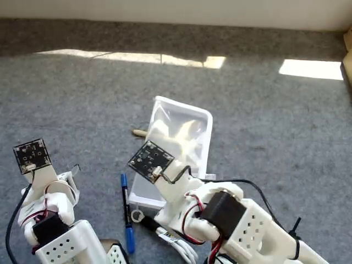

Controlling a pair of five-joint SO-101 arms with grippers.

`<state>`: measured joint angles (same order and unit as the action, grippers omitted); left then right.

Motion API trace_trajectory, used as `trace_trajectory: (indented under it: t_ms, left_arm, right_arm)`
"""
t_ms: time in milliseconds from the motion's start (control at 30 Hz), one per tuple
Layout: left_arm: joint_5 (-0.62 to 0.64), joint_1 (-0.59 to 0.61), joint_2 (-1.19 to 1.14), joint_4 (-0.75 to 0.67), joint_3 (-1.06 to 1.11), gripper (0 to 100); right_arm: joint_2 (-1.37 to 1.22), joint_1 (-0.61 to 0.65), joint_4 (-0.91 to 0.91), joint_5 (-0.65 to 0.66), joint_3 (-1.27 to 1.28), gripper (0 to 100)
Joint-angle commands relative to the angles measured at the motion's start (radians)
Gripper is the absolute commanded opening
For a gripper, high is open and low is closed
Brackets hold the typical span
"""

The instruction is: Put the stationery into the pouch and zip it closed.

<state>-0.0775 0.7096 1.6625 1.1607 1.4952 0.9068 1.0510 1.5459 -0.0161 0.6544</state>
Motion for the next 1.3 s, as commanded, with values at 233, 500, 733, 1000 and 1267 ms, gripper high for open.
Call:
trace_trajectory:
  t_ms: [233, 500, 733, 1000, 1267]
  left_arm:
    - [0.021, 0.022, 0.01, -0.02, -0.036, 30]
    - [0.021, 0.018, 0.01, -0.02, -0.035, 30]
    - [0.02, 0.016, 0.01, -0.02, -0.033, 30]
    - [0.018, 0.015, 0.01, -0.02, -0.031, 30]
    - [0.017, 0.015, 0.01, -0.02, -0.028, 30]
  right_arm:
    - [-0.099, 0.15, -0.378, -0.038, 0.28, 11.8]
    - [-0.229, 0.157, -0.575, -0.04, 0.404, 11.8]
    - [-0.392, 0.157, -0.665, -0.04, 0.406, 11.7]
    - [-0.509, 0.156, -0.7, -0.04, 0.406, 11.6]
    - [-0.429, 0.15, -0.648, 0.003, 0.404, 1.1]
